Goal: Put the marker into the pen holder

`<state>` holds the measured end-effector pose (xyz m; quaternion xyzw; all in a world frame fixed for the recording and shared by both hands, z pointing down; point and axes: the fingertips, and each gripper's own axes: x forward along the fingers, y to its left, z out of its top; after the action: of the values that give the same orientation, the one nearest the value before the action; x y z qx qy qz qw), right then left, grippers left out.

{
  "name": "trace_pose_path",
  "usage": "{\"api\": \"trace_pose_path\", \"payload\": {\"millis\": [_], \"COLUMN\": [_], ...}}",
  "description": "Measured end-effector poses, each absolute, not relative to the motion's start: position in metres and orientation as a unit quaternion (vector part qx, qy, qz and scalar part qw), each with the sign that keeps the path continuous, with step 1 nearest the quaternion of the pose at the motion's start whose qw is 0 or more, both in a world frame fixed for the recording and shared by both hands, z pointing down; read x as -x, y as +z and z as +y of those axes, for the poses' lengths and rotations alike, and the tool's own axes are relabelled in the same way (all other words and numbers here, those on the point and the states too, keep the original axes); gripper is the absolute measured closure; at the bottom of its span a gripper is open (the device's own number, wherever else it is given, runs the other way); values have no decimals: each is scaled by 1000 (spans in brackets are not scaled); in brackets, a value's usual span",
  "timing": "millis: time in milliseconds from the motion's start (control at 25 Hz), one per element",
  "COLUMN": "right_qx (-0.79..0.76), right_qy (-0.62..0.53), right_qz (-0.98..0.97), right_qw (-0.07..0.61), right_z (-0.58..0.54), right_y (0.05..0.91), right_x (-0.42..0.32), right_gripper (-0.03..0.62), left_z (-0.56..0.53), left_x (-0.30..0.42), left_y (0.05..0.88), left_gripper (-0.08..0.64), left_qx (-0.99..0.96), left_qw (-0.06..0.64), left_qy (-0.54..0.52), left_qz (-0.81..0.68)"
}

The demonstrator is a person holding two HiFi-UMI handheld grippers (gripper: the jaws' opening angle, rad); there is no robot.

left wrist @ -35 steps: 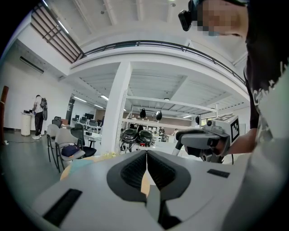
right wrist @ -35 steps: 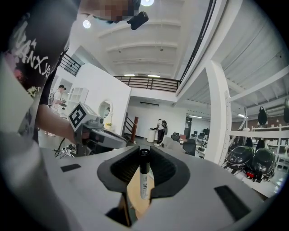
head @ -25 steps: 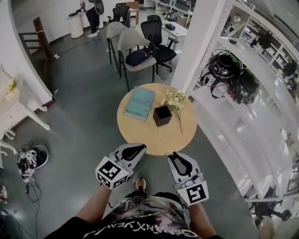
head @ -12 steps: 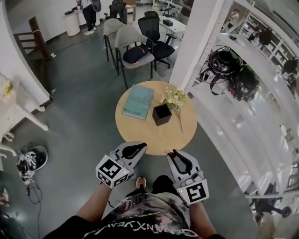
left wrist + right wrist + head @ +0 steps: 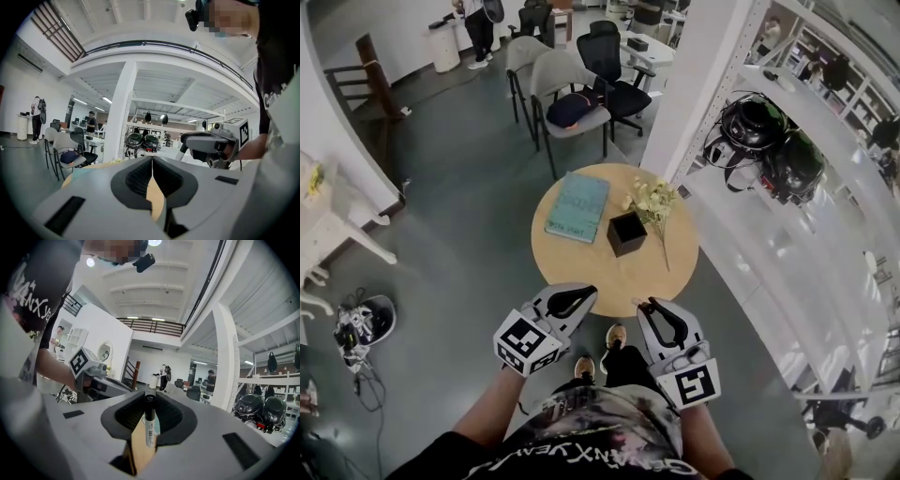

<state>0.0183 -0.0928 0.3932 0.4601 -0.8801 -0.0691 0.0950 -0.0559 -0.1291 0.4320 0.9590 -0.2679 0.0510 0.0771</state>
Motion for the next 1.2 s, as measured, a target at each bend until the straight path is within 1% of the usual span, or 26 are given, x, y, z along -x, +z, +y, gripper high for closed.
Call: {"api": "trace_pose_path", "payload": {"millis": [1200], "right_qx": [-465], "right_qy": [-50], "right_qz": [-881], "right_qw": [80], "right_z": [-169], "right_y": [417], "right_x": [-41], "right_gripper": [517], "left_z": [-199], "left_x": [26], "left_y": [455], "left_gripper": [537], "left_qx": [-960], "left_qw": [82], "left_qy": [67], "left_qz": [-261]}}
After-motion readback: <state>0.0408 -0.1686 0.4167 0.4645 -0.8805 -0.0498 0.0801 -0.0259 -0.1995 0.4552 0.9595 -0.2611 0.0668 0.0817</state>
